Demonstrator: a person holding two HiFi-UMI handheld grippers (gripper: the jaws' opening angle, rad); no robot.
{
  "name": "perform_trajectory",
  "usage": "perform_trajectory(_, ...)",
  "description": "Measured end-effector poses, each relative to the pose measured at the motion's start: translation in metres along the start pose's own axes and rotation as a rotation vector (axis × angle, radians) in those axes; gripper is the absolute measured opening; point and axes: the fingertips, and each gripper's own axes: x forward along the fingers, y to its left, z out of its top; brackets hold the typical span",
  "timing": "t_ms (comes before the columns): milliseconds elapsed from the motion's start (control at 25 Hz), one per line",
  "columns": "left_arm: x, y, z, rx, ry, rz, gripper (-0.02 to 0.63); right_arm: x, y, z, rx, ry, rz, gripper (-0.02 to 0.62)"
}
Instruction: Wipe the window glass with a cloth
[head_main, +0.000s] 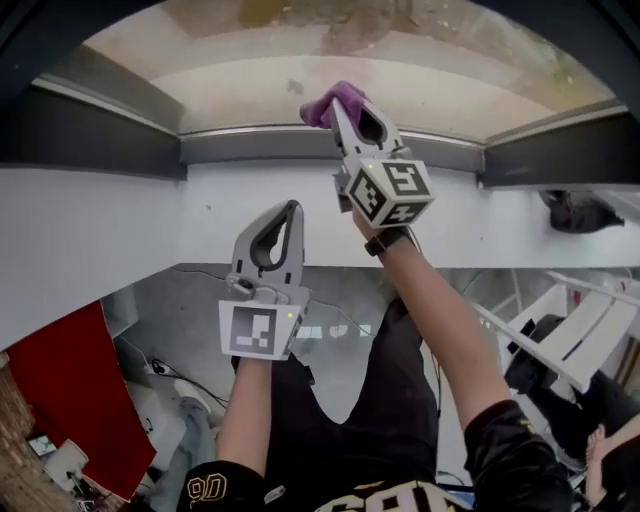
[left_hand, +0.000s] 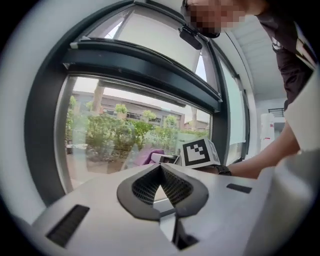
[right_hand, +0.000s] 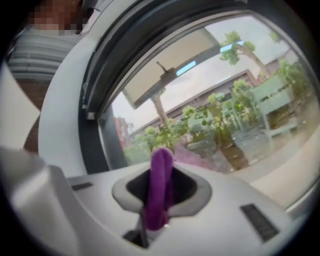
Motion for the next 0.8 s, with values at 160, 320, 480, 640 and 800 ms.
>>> perform_trajectory(160,-0.061,0.106,-0.002,-0.010,-0.025,0.124,0.015,0.088,0.127,-0.060,0.043,0.056,0.153,0.075)
perform_trajectory(320,-0.106,0.177,-0.010,0.035,0.003,0.202,0.015,0.157,0.231,-0.112,0.071,0.107,0.284,0.075)
perform_trajectory(480,-0.123,0.207,-0.010,0.059,0.035,0.220,0.015,0.202,0.265,-0.140,0.085,0.133,0.294,0.074)
perform_trajectory(640,-0.127,0.210,-0.020,0.033,0.067,0.235,0.015,0.207,0.251,-0.148,0.083,0.159,0.273,0.072)
perform_trajectory(800,-0.092,0.174,-0.032,-0.016,0.078,0.201,0.015,0.164,0.171,-0.135,0.058,0.175,0.199,0.072)
